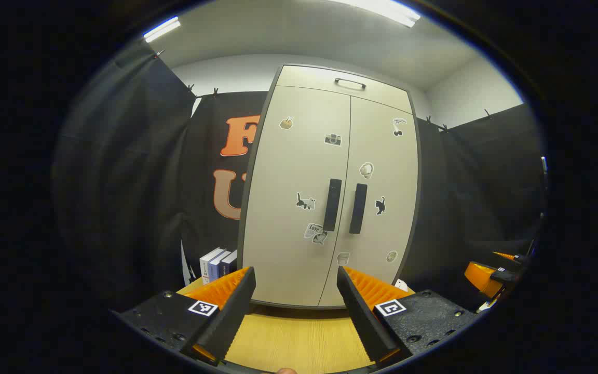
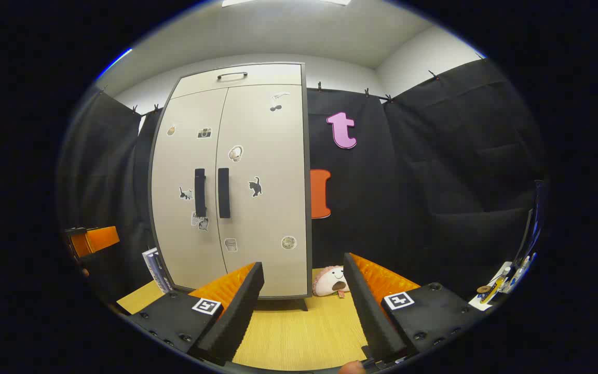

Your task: Open the right door of the double-door shoe cabinet with the right hand, and open the left door with the left hand.

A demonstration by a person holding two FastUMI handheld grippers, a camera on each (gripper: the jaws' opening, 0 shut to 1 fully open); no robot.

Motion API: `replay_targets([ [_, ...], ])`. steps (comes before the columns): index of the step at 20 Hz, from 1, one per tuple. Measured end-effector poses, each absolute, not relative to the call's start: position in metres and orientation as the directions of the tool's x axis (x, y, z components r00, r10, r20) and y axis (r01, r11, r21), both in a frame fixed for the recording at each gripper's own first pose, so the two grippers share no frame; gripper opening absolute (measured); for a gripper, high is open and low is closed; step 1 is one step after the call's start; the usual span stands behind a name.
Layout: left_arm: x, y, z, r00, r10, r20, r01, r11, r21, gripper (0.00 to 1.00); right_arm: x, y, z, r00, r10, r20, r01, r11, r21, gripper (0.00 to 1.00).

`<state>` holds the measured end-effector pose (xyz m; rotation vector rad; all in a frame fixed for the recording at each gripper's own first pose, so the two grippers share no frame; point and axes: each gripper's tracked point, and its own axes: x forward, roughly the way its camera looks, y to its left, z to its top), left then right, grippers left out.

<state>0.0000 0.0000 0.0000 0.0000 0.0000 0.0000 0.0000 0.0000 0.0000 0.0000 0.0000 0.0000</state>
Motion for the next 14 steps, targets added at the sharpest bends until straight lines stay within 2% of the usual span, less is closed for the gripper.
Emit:
replay_targets([
  [1, -0.001, 0.0, 0.001, 1.0, 0.002, 0.002, -0.002, 1.0, -0.002, 0.95, -0.001, 0.0, -0.001, 1.0, -0.002, -0.003, 0.002, 1.0, -0.002, 0.94],
  [2, -0.002, 0.0, 0.001, 1.0, 0.002, 0.001, -0.002, 1.0, -0.002, 0.95, -0.001, -0.001, -0.001, 1.0, -0.006, -0.004, 0.006, 1.0, -0.004, 0.94],
  [3, -0.001, 0.001, -0.001, 1.0, 0.0, -0.001, 0.0, 1.0, -0.001, 0.92, -0.001, -0.002, -0.001, 1.0, -0.012, -0.006, 0.012, 1.0, -0.005, 0.98],
  [4, -0.001, 0.001, -0.002, 1.0, -0.003, -0.002, 0.003, 1.0, 0.001, 0.95, -0.002, -0.003, -0.002, 1.0, -0.017, -0.007, 0.017, 1.0, -0.007, 0.94],
  [6, 0.001, 0.001, -0.003, 1.0, -0.007, -0.004, 0.007, 1.0, 0.004, 0.95, -0.003, -0.003, -0.002, 1.0, -0.027, -0.011, 0.027, 1.0, -0.01, 0.94],
  [7, 0.001, 0.0, -0.003, 1.0, -0.011, -0.005, 0.011, 1.0, 0.005, 0.95, -0.004, -0.003, -0.001, 1.0, -0.03, -0.01, 0.03, 1.0, -0.011, 0.98],
  [12, 0.002, 0.002, -0.002, 1.0, -0.016, 0.0, 0.016, 1.0, 0.004, 0.95, -0.001, 0.001, -0.002, 0.999, -0.041, -0.018, 0.041, 0.999, -0.012, 0.99],
  [13, 0.002, 0.005, -0.002, 1.0, -0.013, 0.001, 0.013, 1.0, 0.008, 0.95, 0.001, 0.004, -0.003, 0.999, -0.04, -0.023, 0.04, 0.999, -0.009, 0.94],
  [14, 0.003, 0.008, -0.002, 1.0, -0.011, 0.001, 0.011, 1.0, 0.01, 0.95, 0.003, 0.007, -0.004, 0.999, -0.038, -0.027, 0.037, 0.999, -0.008, 0.94],
])
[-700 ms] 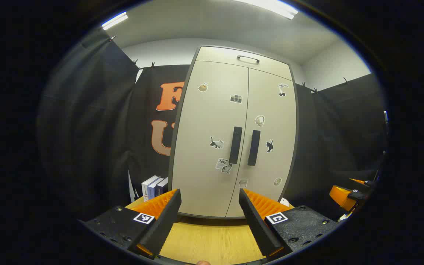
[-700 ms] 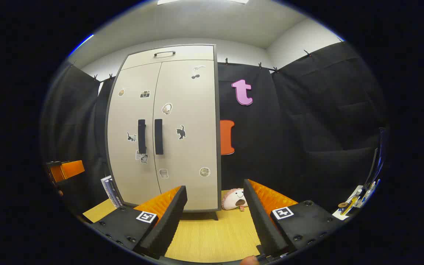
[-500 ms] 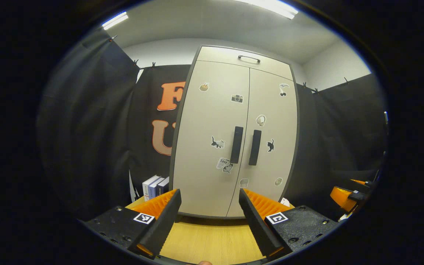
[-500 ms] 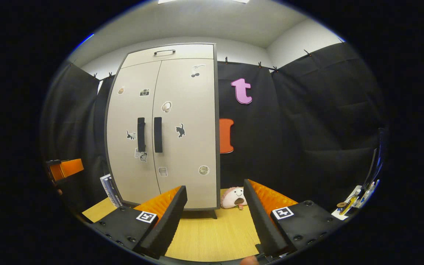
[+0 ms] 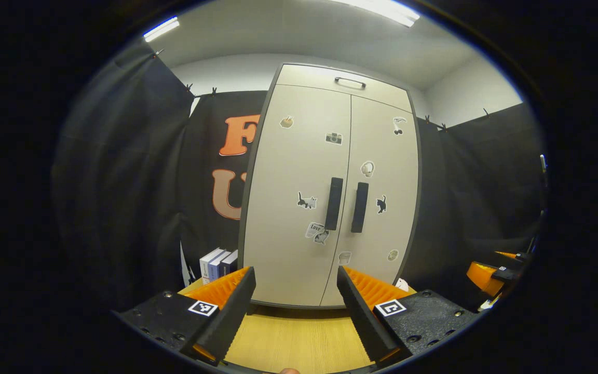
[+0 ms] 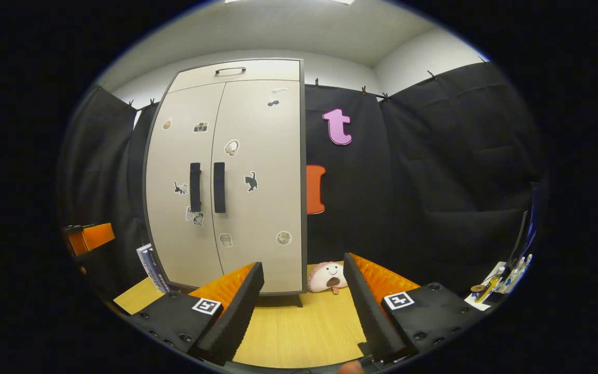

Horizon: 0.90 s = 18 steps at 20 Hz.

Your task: Open the right door of the double-door shoe cabinet with the right hand, and open the left door with the left hand.

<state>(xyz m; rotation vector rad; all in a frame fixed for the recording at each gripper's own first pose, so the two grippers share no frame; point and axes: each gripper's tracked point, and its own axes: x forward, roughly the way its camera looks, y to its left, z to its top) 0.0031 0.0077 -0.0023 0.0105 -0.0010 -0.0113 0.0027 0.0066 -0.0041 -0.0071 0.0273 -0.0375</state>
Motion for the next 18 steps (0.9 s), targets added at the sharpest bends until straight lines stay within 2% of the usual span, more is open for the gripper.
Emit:
replay_targets([
  [1, 0.004, 0.01, -0.003, 1.0, -0.01, 0.001, 0.01, 1.0, 0.012, 0.95, 0.005, 0.01, -0.004, 0.999, -0.033, -0.031, 0.033, 0.999, -0.009, 0.94],
  [2, 0.004, 0.012, -0.003, 1.0, -0.01, 0.0, 0.01, 1.0, 0.013, 0.95, 0.008, 0.013, -0.003, 0.999, -0.031, -0.031, 0.03, 0.999, -0.016, 0.98],
  [8, 0.005, 0.022, -0.006, 1.0, -0.001, -0.007, 0.002, 1.0, 0.024, 0.95, 0.04, 0.04, 0.013, 0.999, 0.005, -0.032, -0.005, 1.0, -0.02, 0.98],
  [9, 0.005, 0.024, -0.007, 1.0, 0.001, -0.006, -0.001, 1.0, 0.025, 0.95, 0.048, 0.048, 0.014, 0.999, 0.021, -0.039, -0.021, 1.0, -0.006, 0.94],
  [11, 0.007, 0.024, -0.007, 1.0, -0.006, -0.006, 0.006, 1.0, 0.02, 0.95, 0.063, 0.063, 0.016, 0.997, 0.05, -0.051, -0.049, 0.999, 0.011, 0.94],
  [12, 0.007, 0.024, -0.008, 1.0, -0.008, -0.009, 0.008, 1.0, 0.02, 0.95, 0.069, 0.068, 0.018, 0.997, 0.055, -0.055, -0.054, 0.998, 0.017, 0.98],
  [13, 0.009, 0.025, -0.01, 1.0, -0.008, -0.013, 0.009, 1.0, 0.022, 0.95, 0.077, 0.075, 0.021, 0.996, 0.063, -0.059, -0.062, 0.998, 0.023, 0.98],
  [14, 0.01, 0.025, -0.01, 1.0, -0.009, -0.012, 0.009, 1.0, 0.025, 0.95, 0.085, 0.084, 0.024, 0.995, 0.073, -0.062, -0.071, 0.997, 0.029, 0.94],
  [15, 0.012, 0.027, -0.01, 1.0, -0.007, -0.011, 0.008, 1.0, 0.028, 0.95, 0.094, 0.091, 0.027, 0.994, 0.083, -0.065, -0.08, 0.996, 0.035, 0.98],
  [18, 0.015, 0.032, -0.011, 1.0, 0.005, -0.011, -0.005, 0.999, 0.032, 0.95, 0.12, 0.107, 0.036, 0.993, 0.092, -0.071, -0.09, 0.995, 0.035, 0.98],
])
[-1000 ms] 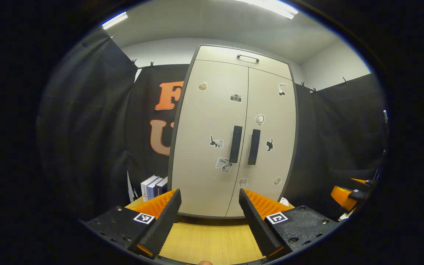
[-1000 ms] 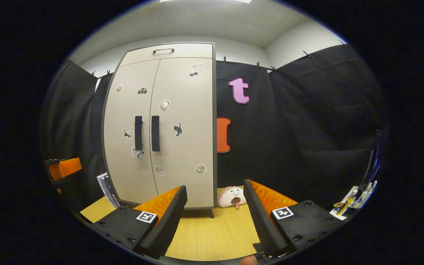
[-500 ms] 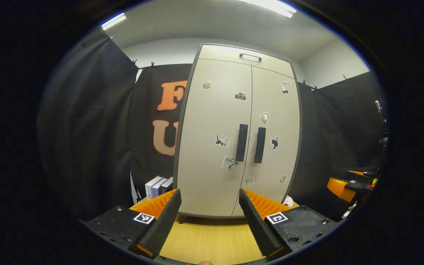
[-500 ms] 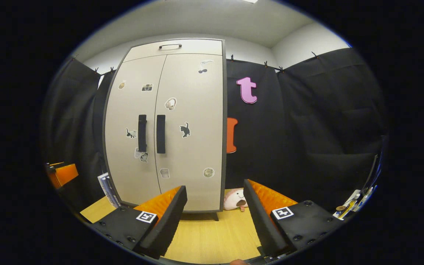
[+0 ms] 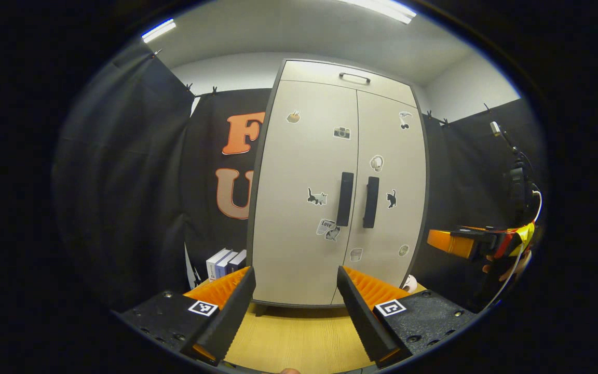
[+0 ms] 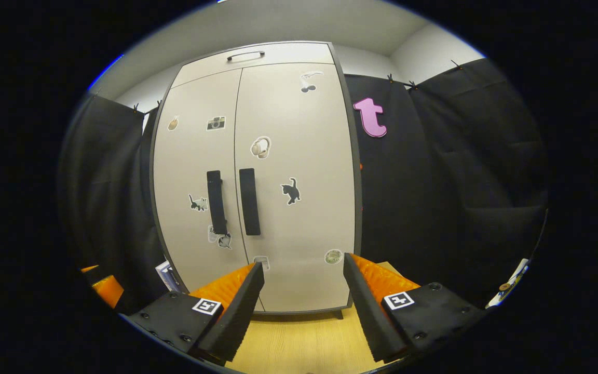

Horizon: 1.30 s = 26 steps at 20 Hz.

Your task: Open the right door of the double-door shoe cabinet with the right hand, and open the left door with the left hand.

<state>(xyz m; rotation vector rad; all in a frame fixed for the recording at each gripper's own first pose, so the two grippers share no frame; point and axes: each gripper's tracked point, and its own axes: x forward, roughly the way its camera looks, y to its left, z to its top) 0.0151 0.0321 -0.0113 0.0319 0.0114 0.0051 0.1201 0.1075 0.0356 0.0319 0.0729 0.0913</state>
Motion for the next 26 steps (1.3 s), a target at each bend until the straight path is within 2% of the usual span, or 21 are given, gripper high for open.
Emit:
replay_targets([
  [12, 0.037, 0.063, -0.019, 0.997, 0.069, -0.025, -0.068, 0.997, 0.029, 0.95, 0.214, 0.178, 0.077, 0.991, 0.126, -0.035, -0.126, 0.992, 0.004, 0.98],
  [13, 0.039, 0.067, -0.02, 0.997, 0.075, -0.024, -0.075, 0.997, 0.032, 0.95, 0.22, 0.186, 0.08, 0.991, 0.133, -0.027, -0.133, 0.991, 0.008, 0.93],
  [14, 0.041, 0.071, -0.02, 0.996, 0.083, -0.022, -0.083, 0.996, 0.036, 0.95, 0.226, 0.192, 0.082, 0.99, 0.137, -0.026, -0.137, 0.991, 0.009, 0.98],
  [17, 0.045, 0.079, -0.018, 0.995, 0.098, -0.019, -0.098, 0.994, 0.04, 0.95, 0.243, 0.208, 0.083, 0.987, 0.158, -0.031, -0.157, 0.988, 0.005, 0.98],
  [19, 0.048, 0.086, -0.019, 0.994, 0.111, -0.018, -0.111, 0.993, 0.045, 0.92, 0.256, 0.212, 0.079, 0.989, 0.143, -0.039, -0.143, 0.99, -0.004, 0.85],
  [20, 0.049, 0.089, -0.019, 0.993, 0.118, -0.018, -0.117, 0.992, 0.048, 0.95, 0.26, 0.214, 0.076, 0.989, 0.142, -0.046, -0.142, 0.99, -0.004, 0.88],
  [24, 0.051, 0.098, -0.02, 0.99, 0.139, -0.022, -0.138, 0.989, 0.052, 0.95, 0.277, 0.216, 0.065, 0.988, 0.132, -0.081, -0.131, 0.991, 0.026, 0.71],
  [26, 0.051, 0.099, -0.023, 0.989, 0.147, -0.028, -0.146, 0.988, 0.047, 0.95, 0.281, 0.219, 0.058, 0.986, 0.136, -0.1, -0.134, 0.99, 0.031, 0.52],
])
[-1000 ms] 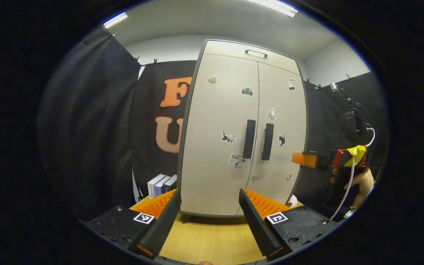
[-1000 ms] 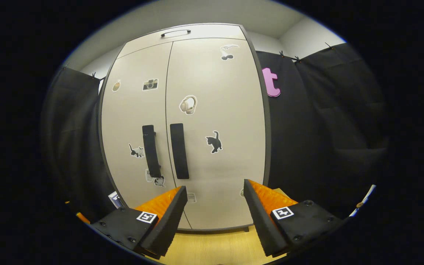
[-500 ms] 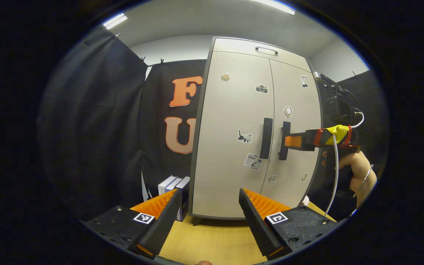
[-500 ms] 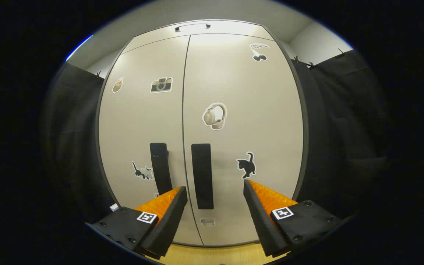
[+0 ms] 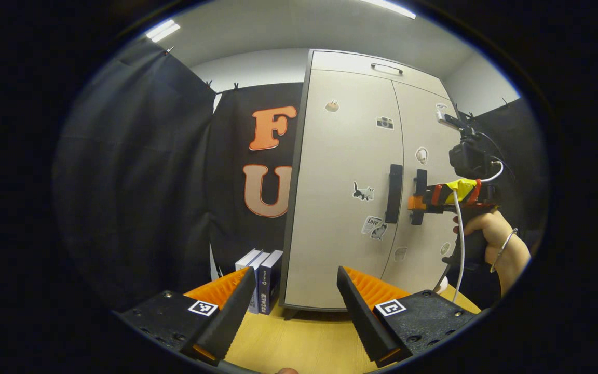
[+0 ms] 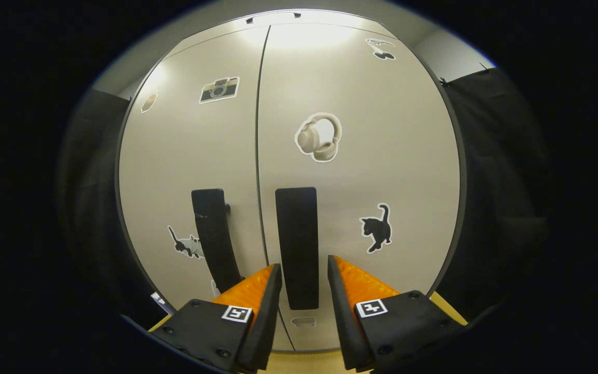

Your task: Open the right door of the double-door shoe cabinet with the right hand, and open the left door with the left hand.

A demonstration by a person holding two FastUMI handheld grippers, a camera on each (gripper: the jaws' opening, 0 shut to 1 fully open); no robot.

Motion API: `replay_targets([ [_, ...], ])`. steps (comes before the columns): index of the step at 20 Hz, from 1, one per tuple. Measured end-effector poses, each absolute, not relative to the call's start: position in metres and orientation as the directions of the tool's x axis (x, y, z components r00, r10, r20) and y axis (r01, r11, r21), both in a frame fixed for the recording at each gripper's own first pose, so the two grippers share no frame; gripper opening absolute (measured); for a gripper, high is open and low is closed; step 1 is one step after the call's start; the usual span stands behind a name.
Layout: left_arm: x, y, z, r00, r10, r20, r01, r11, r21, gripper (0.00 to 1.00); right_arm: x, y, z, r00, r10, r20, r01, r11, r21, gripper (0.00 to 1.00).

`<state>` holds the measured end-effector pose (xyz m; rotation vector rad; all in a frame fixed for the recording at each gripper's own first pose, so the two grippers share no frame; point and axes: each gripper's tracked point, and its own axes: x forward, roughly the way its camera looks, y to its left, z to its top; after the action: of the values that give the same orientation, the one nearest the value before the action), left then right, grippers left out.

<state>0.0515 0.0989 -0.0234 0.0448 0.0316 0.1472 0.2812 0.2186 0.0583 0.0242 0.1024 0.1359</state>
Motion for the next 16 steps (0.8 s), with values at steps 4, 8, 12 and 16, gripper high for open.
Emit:
replay_targets([
  [4, 0.05, 0.097, -0.024, 0.988, 0.151, -0.033, -0.149, 0.988, 0.05, 0.95, 0.282, 0.219, 0.055, 0.986, 0.132, -0.103, -0.13, 0.991, 0.02, 0.39],
  [8, 0.043, 0.099, -0.026, 0.986, 0.164, -0.03, -0.162, 0.985, 0.059, 0.95, 0.277, 0.217, 0.052, 0.987, 0.138, -0.088, -0.14, 0.99, -0.022, 0.36],
  [12, 0.038, 0.09, -0.031, 0.988, 0.149, -0.047, -0.147, 0.988, 0.041, 0.95, 0.269, 0.215, 0.053, 0.984, 0.16, -0.084, -0.163, 0.986, -0.03, 0.22],
  [16, 0.027, 0.085, -0.03, 0.988, 0.146, -0.054, -0.145, 0.989, 0.017, 0.92, 0.259, 0.212, 0.054, 0.976, 0.197, -0.091, -0.2, 0.98, -0.02, 0.23],
])
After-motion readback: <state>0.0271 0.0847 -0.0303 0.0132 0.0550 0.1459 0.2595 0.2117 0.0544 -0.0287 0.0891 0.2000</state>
